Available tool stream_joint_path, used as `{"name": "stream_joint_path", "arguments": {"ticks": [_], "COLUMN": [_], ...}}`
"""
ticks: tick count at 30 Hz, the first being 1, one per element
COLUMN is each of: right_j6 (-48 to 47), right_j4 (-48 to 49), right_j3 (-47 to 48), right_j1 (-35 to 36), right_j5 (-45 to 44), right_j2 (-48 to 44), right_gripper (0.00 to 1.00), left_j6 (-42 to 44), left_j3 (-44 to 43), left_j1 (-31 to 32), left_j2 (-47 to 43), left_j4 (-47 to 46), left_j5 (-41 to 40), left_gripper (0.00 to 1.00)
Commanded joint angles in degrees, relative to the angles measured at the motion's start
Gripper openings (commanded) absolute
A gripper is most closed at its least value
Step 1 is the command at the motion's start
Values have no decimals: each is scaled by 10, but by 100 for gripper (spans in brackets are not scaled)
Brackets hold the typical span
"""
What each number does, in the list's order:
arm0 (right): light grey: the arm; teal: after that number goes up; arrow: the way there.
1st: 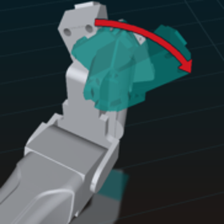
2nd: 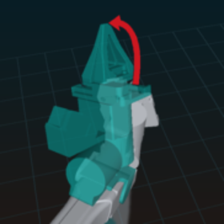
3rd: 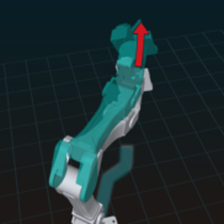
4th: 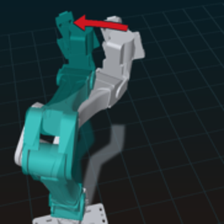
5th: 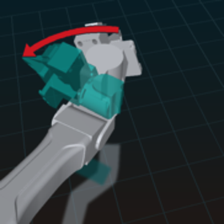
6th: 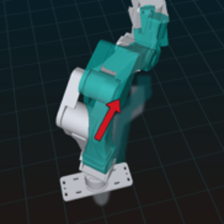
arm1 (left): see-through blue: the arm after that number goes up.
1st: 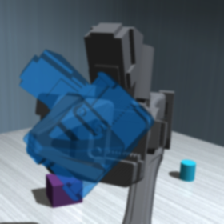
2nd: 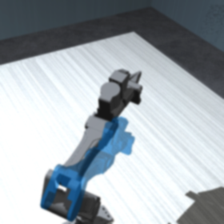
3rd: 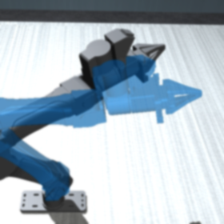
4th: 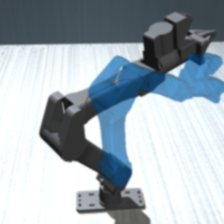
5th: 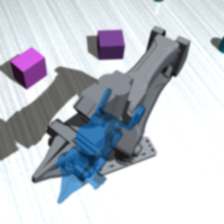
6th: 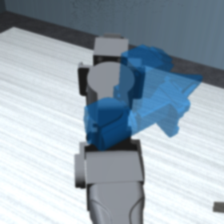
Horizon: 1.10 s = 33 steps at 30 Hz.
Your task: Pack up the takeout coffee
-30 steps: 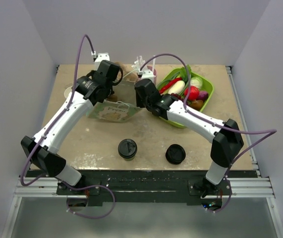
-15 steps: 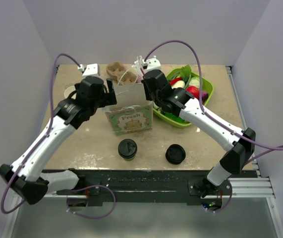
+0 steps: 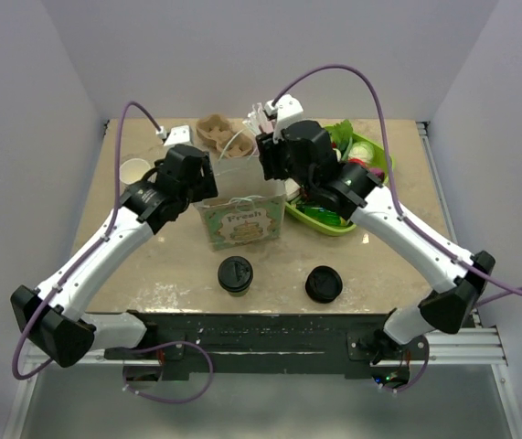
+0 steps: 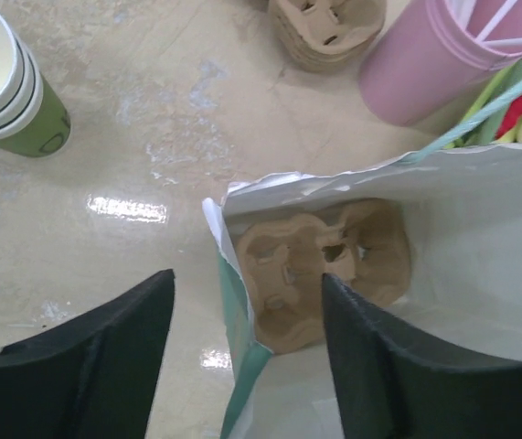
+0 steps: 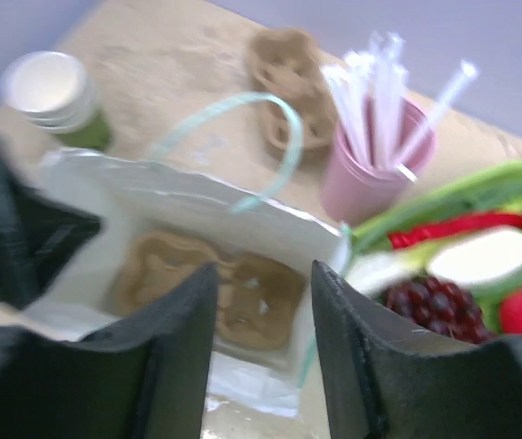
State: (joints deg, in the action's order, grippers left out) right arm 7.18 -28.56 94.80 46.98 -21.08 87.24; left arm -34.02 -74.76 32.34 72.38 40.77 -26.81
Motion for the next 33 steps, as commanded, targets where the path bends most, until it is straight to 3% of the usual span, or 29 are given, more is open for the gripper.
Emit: {"name": "stream_joint_path", "arguments": {"ticks": [1, 2, 3, 7, 9, 12, 17, 23, 28, 33], "right_j6": [-45, -43, -36, -26, -68, -237, -333, -483, -597, -614], "right_j4": [40, 29, 12, 16, 27, 15, -9, -37, -150, -242], "right_j3": [42, 52, 69, 79, 79, 80, 89, 37, 70, 119], "right_j1": [37, 43, 48, 49, 50, 53, 54, 44, 16, 14], "right_j5": [153, 151, 148, 165, 253, 348, 312, 309, 354, 313], "right_j2": [10, 28, 42, 105, 138, 179, 214, 182, 183, 239], "right_gripper": [44, 41, 33, 19, 16, 10, 6, 4, 3, 0], "left_j6": [-36, -49, -54, -63, -62, -44, -37, -33, -26, -23], "left_j3": [14, 20, 23, 41, 47, 50, 49, 46, 48, 51], "left_j1": [2, 2, 1, 1, 2, 2, 2, 2, 2, 1], "left_j2": [-9, -11, -13, -26, -31, -36, -35, -35, -34, -43], "left_j4": [7, 6, 5, 0, -10, -30, -25, -21, -26, -39], "left_j5": [-33, -37, -35, -32, -26, -3, -13, -23, -16, -11], "left_gripper": [64, 58, 55, 39, 29, 19, 0, 0, 0, 0]}}
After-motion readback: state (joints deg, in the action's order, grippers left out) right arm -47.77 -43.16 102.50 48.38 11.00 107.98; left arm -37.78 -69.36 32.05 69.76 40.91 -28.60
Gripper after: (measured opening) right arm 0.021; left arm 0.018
